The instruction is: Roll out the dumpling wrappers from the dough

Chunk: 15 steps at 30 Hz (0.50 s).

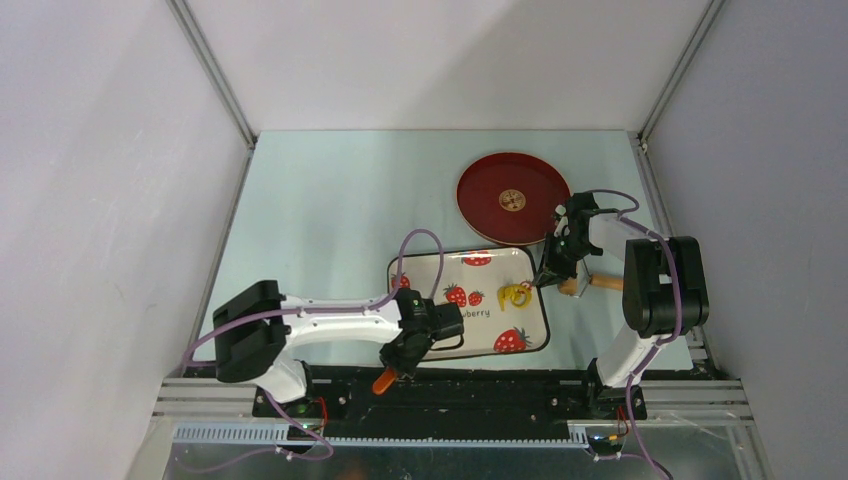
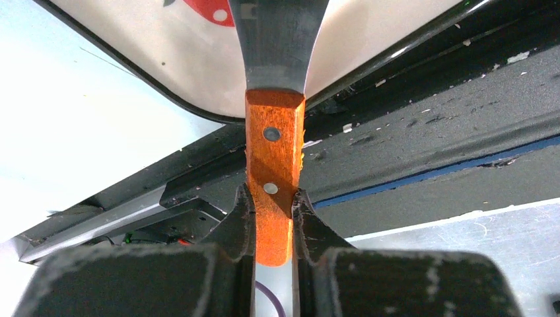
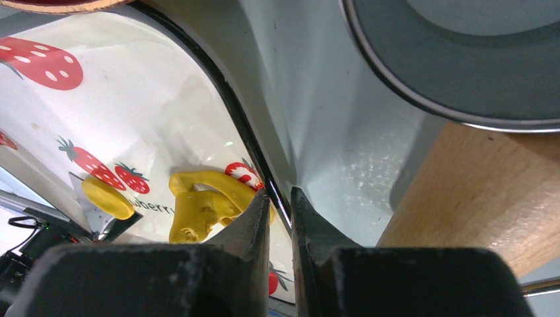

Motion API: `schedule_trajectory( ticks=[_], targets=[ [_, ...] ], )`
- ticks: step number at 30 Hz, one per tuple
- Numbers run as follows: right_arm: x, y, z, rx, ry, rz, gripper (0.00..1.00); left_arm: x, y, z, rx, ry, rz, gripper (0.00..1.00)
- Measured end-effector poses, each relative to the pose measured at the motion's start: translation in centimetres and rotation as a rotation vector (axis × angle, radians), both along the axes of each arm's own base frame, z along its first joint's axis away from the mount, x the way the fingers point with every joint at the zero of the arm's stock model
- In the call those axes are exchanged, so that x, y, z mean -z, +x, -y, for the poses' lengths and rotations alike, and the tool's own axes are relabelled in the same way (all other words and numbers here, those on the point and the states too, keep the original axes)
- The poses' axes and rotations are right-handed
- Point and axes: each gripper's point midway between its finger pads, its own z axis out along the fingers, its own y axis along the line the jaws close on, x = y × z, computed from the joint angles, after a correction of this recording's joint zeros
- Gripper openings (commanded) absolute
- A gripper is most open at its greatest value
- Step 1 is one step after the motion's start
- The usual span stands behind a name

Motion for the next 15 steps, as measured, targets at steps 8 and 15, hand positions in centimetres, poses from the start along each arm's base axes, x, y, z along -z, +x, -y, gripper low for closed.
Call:
schedule_trajectory(
  ticks=[8, 15],
  targets=[
    [0.0, 0.0, 0.0, 0.0, 0.0, 0.0, 0.0, 0.17, 0.31, 0.36, -0.005, 0.009, -0.005, 0.0],
    [-0.02, -0.01, -0.05, -0.001, 0.003, 0.0, 0.0, 0.17, 0.72, 0.62, -0.012, 0.009, -0.006, 0.0]
  ],
)
